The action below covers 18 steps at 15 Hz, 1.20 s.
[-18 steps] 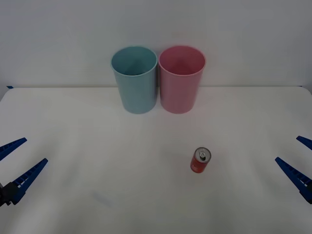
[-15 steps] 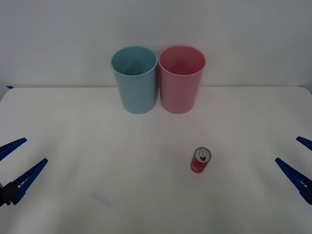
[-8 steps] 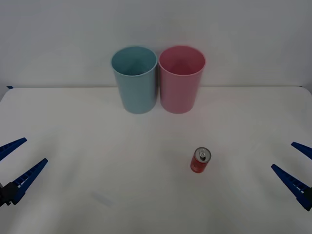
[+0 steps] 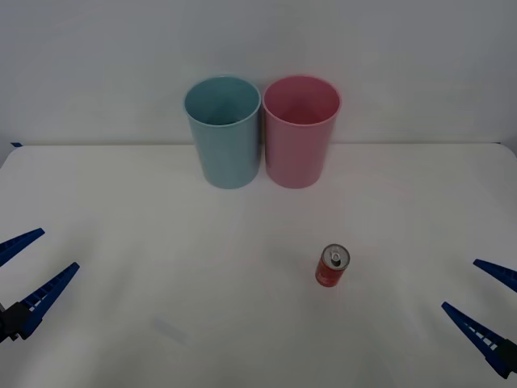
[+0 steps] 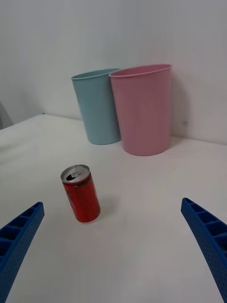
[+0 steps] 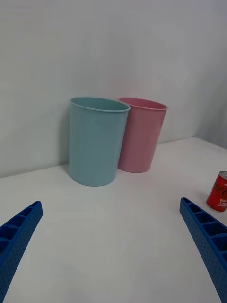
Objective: Grasp the object on the table and drop it into the matching bin: aluminum can to the light blue bin, PET bottle to the pink bin.
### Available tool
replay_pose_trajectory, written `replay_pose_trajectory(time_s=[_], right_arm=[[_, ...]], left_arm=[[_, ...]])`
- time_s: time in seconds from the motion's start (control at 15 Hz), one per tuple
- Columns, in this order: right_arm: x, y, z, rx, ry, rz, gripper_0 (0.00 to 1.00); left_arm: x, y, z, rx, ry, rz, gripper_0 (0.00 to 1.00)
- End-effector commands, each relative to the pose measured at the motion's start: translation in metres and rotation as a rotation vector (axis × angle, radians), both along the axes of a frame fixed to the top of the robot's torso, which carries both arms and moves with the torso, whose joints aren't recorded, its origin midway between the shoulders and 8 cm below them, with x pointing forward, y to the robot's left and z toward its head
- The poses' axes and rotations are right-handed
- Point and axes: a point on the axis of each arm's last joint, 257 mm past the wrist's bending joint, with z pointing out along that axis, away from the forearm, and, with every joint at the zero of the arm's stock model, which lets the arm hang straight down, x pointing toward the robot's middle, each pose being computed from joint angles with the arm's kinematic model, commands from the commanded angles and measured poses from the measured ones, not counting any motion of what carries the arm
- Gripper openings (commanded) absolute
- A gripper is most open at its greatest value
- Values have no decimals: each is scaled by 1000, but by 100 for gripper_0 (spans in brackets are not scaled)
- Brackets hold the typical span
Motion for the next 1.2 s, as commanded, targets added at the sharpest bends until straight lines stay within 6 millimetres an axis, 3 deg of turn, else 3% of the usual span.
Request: replay_pose_trajectory(time_s=[0.07,0.6,1.2], right_arm=[[0,2,-15,-45,-21,6,100],[12,32,-64,-33,30,63,100],[48,74,-81,-23,19,80,100]], left_arm=[[0,0,0,0,0,0,100],[0,0,0,0,0,0,100],[0,0,0,0,0,0,100]])
